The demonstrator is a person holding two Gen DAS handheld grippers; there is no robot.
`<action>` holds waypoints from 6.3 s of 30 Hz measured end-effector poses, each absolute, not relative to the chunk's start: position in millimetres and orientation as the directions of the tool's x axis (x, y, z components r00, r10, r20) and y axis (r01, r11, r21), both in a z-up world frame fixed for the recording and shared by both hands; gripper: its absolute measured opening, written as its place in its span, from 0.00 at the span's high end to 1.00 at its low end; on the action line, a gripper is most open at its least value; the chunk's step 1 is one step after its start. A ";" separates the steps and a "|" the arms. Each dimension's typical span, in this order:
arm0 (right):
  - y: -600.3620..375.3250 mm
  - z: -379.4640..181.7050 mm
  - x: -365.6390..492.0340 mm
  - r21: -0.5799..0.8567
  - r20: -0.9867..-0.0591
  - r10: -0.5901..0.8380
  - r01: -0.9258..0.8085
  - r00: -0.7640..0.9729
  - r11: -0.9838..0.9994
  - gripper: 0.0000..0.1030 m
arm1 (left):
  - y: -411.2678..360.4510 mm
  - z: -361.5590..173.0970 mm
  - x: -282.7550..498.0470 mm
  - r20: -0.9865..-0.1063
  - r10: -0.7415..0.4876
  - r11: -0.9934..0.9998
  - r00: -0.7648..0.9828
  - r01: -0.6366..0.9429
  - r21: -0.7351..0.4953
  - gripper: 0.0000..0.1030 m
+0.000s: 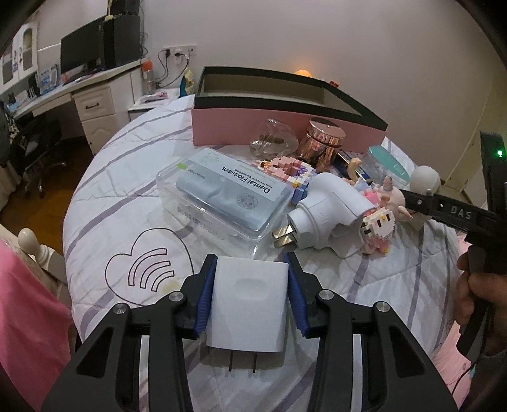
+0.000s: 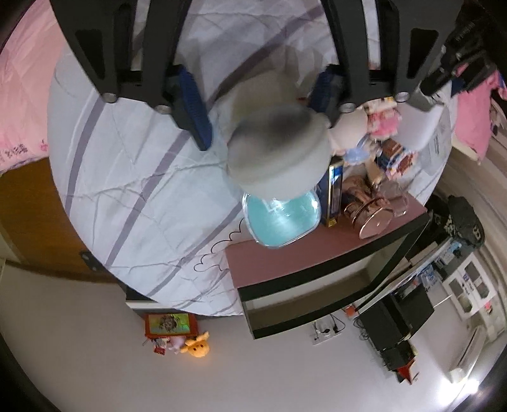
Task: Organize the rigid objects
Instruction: 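Grasp the white charger with the left tool while the right tool grasps the white astronaut figure, then place the charger in the pink box with the left tool while the right tool places the astronaut, then grasp the clear Dental Flossers box with the left tool while the right tool grasps the teal case, then lower the flossers box into the pink box with the left tool while the right tool lowers the teal case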
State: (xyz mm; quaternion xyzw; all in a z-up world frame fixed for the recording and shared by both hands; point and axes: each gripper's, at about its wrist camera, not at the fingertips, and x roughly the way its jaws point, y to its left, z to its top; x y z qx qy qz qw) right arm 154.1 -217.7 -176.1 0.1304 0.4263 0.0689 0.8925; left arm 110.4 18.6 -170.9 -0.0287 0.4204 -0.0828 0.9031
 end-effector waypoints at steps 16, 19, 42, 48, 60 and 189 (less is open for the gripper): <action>-198.7 -118.1 139.3 0.285 -0.659 0.286 -0.121 0.696 0.951 0.50 | 24.4 -130.5 107.4 -0.698 -0.199 0.980 0.688 0.142 -0.139 0.61; -192.2 -108.3 144.1 0.276 -0.645 0.296 -0.147 0.704 0.950 0.50 | 27.7 -117.2 110.7 -0.678 -0.197 0.980 0.709 0.145 -0.132 0.61; -167.7 -98.1 298.0 0.198 -0.694 0.268 -0.181 0.668 0.963 0.50 | 13.8 -75.0 299.7 -0.633 -0.172 0.985 0.754 0.129 -0.114 0.61; -162.6 -120.5 323.9 0.179 -0.743 0.244 -0.166 0.624 0.970 0.50 | 1.8 -106.8 337.5 -0.703 -0.147 0.989 0.696 0.106 -0.101 0.61; -174.6 -121.6 322.4 0.154 -0.746 0.170 -0.083 0.644 0.985 0.13 | 2.7 -98.5 329.9 -0.660 -0.066 0.998 0.748 0.048 -0.045 0.01; -165.3 -81.2 262.3 0.155 -0.652 0.247 -0.193 0.717 0.969 0.44 | 28.5 -68.3 256.9 -0.576 -0.134 0.991 0.807 0.118 -0.065 0.01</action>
